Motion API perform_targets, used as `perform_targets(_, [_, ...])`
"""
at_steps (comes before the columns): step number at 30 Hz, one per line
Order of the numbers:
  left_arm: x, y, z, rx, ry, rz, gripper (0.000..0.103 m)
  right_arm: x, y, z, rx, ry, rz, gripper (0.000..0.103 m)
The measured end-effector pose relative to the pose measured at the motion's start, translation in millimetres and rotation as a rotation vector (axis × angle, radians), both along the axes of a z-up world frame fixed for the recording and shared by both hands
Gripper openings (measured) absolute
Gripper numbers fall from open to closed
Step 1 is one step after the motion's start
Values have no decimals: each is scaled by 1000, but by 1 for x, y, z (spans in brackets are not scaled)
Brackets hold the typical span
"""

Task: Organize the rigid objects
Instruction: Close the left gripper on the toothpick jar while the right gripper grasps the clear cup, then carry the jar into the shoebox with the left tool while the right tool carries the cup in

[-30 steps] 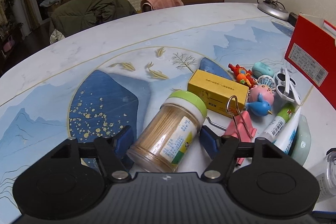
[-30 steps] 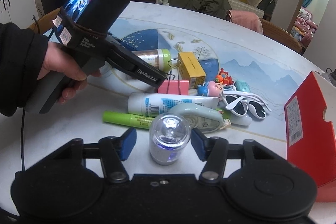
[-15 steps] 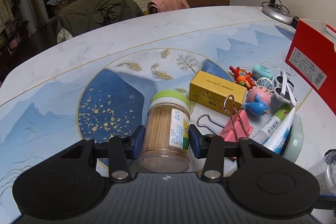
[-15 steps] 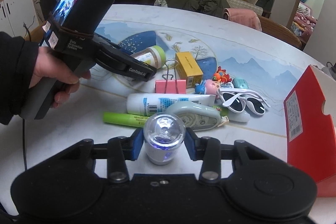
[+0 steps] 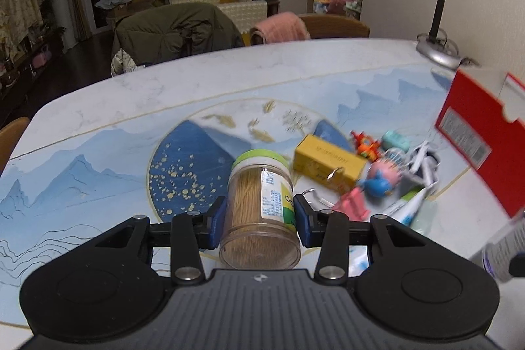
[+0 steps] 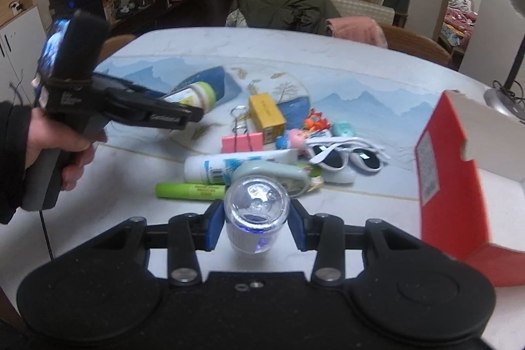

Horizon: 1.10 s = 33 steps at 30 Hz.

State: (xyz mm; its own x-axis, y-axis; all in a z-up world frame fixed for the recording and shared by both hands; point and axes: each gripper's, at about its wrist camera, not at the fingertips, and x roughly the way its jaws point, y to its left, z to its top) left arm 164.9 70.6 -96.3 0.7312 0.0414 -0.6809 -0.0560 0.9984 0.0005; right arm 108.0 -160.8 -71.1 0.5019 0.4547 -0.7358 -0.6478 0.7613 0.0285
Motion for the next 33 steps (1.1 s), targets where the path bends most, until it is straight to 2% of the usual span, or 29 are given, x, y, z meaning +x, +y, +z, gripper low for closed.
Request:
perform_targets(8, [-17, -32, 46, -51, -47, -18, 42, 13, -44, 36, 68, 1, -55, 41])
perform_targets(17, [-14, -94, 86, -82, -80, -89, 42, 43, -101, 65, 128, -9, -127, 41])
perform_targets(25, [9, -161, 98, -81, -93, -169, 42, 76, -151, 75, 135, -41, -181, 41])
perform_targets(33, [40, -228, 94, -68, -83, -249, 42, 109, -194, 65, 113, -43, -222, 41])
